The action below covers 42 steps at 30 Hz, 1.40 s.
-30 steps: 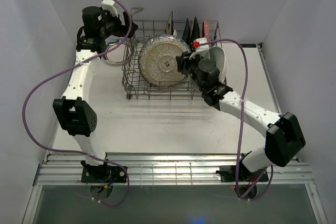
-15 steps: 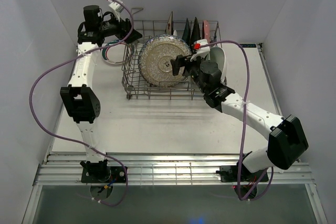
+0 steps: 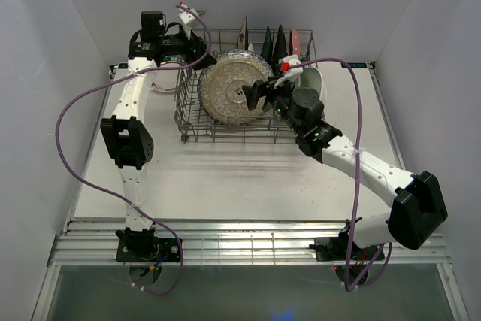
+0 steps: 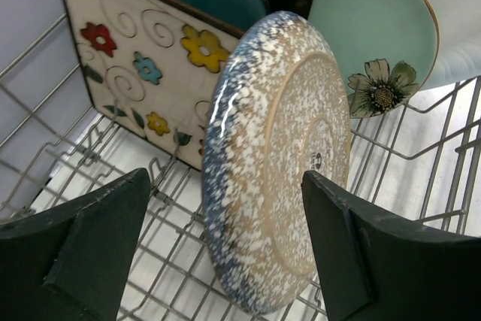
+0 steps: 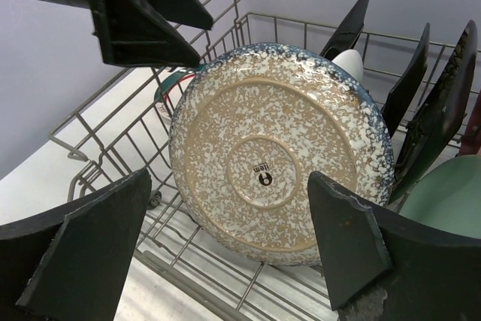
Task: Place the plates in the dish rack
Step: Insert the plate into the dish rack.
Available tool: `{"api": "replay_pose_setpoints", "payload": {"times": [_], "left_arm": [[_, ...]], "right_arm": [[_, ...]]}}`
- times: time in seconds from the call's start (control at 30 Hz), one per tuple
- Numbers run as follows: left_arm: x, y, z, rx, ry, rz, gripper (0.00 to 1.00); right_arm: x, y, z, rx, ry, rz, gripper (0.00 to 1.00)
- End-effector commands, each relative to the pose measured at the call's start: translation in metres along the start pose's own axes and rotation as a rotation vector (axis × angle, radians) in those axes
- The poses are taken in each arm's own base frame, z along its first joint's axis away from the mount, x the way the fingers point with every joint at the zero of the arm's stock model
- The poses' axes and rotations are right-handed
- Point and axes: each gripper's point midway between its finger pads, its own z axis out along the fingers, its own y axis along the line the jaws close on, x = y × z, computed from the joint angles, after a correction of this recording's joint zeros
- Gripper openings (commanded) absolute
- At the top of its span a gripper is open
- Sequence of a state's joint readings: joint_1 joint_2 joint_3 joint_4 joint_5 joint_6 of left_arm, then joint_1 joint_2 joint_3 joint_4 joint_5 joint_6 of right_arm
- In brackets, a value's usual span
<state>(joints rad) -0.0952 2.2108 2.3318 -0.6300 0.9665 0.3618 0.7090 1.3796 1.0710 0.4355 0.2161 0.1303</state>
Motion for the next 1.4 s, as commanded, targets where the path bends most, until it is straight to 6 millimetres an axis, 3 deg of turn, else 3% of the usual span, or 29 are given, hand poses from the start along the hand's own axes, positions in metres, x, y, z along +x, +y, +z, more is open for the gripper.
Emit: {"api": "replay_pose_setpoints", "payload": {"times": [0.0, 0.37, 0.47, 0.6, 0.83, 1.03, 1.17, 1.37], "left_arm": [[0.005, -0.008, 0.008, 0.032, 0.014, 0.038, 0.91], [0.036, 0.008, 0.024, 0.003, 0.066, 0.032, 0.86], [0.041, 0.004, 0.025, 0.024, 0.069, 0.023, 0.79], [0.045, -0.005, 0.024, 0.052, 0.075, 0.007, 0.61], [0.032, -0.023, 0.016, 0.094, 0.063, 0.008, 0.39], [0.016, -0.041, 0.007, 0.109, 0.054, 0.032, 0.30], [0.008, -0.055, 0.001, 0.124, 0.051, 0.043, 0.10], [-0.009, -0.080, -0.005, 0.142, 0.049, 0.078, 0.03]], "right_arm": [[-0.028, 0.007, -0.008, -0.039, -0.069, 0.004, 0.90], [-0.017, 0.014, -0.012, -0.087, -0.045, -0.005, 0.90], [-0.012, 0.013, -0.013, -0.086, -0.036, -0.004, 0.90], [-0.006, 0.011, -0.013, -0.083, -0.027, -0.004, 0.91], [-0.002, 0.008, -0.011, -0.078, -0.017, 0.002, 0.91], [0.001, 0.006, -0.011, -0.075, -0.009, 0.004, 0.91], [0.002, 0.004, -0.011, -0.065, -0.004, 0.008, 0.91], [0.001, 0.000, -0.012, -0.047, -0.007, 0.006, 0.91]]}}
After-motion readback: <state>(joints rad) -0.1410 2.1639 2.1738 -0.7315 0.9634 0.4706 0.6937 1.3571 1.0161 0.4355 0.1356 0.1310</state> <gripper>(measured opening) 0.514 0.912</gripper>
